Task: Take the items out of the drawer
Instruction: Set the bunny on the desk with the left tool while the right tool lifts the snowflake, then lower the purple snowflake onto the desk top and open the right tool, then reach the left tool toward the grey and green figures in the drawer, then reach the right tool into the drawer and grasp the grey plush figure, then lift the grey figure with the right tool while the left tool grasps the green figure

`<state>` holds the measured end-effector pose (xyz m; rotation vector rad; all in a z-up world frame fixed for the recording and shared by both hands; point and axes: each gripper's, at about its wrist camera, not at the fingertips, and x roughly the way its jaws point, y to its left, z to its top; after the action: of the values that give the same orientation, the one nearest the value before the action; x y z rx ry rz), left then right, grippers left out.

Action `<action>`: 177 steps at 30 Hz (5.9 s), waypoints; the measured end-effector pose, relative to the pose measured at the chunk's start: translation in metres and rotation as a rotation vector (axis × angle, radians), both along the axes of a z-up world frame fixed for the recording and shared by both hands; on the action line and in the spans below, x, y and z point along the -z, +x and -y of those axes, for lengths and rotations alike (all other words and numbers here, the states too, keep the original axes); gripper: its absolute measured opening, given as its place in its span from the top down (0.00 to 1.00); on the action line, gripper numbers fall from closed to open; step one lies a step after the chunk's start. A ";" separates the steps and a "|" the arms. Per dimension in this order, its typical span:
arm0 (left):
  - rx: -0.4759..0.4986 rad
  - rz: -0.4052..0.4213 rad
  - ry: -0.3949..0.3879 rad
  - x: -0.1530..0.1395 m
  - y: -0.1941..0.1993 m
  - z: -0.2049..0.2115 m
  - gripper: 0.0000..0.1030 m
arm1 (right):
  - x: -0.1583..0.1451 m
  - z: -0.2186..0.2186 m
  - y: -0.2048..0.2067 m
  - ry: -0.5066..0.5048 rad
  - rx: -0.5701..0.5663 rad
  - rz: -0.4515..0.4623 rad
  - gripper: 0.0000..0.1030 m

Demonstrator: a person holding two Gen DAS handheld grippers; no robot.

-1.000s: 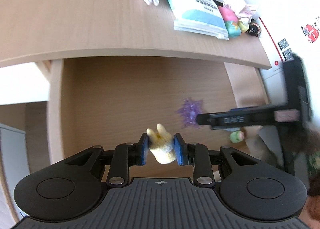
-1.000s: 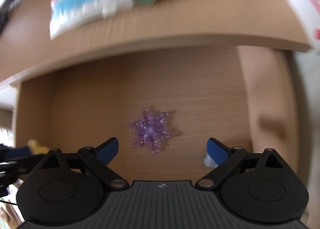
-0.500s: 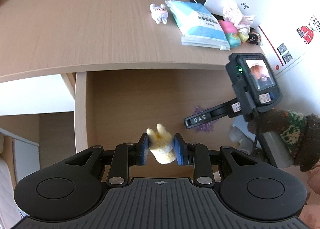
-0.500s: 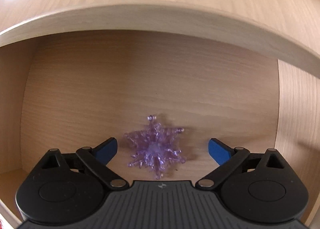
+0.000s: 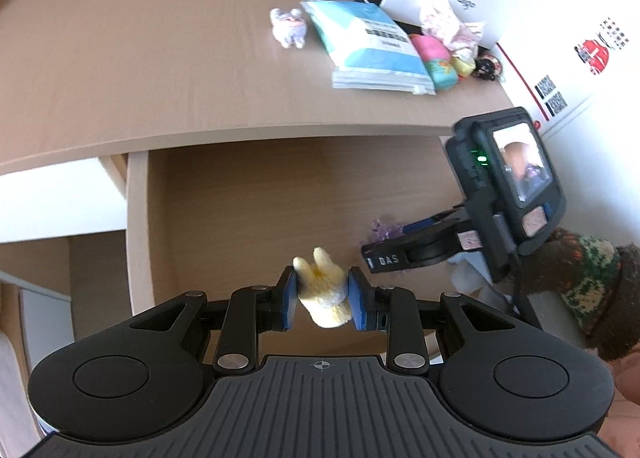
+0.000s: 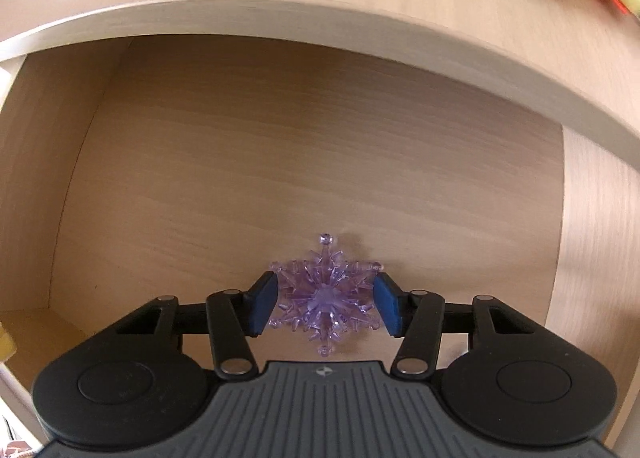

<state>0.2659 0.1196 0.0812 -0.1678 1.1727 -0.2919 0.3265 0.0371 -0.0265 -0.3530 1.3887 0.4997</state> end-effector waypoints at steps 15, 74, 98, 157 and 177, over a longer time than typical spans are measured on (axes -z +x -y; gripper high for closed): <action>0.052 0.019 -0.103 -0.007 0.030 0.015 0.70 | -0.105 0.069 -0.057 0.194 0.173 0.184 0.49; 0.206 0.058 0.067 0.026 0.019 0.064 0.70 | -0.103 0.136 -0.058 0.109 0.322 0.302 0.27; 0.850 0.046 0.108 0.073 0.051 0.208 0.69 | -0.116 0.173 -0.135 0.091 0.468 0.325 0.23; 0.114 -0.038 -0.194 0.042 0.014 -0.050 0.84 | 0.016 0.047 -0.002 -0.395 -0.050 0.041 0.47; 0.396 -0.064 -0.158 0.047 0.021 0.022 0.84 | -0.086 0.077 -0.019 0.177 0.251 -0.023 0.66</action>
<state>0.2868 0.0974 0.0341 -0.0815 1.2425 -0.7332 0.3073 -0.0397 0.0590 -0.0280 1.3765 0.4160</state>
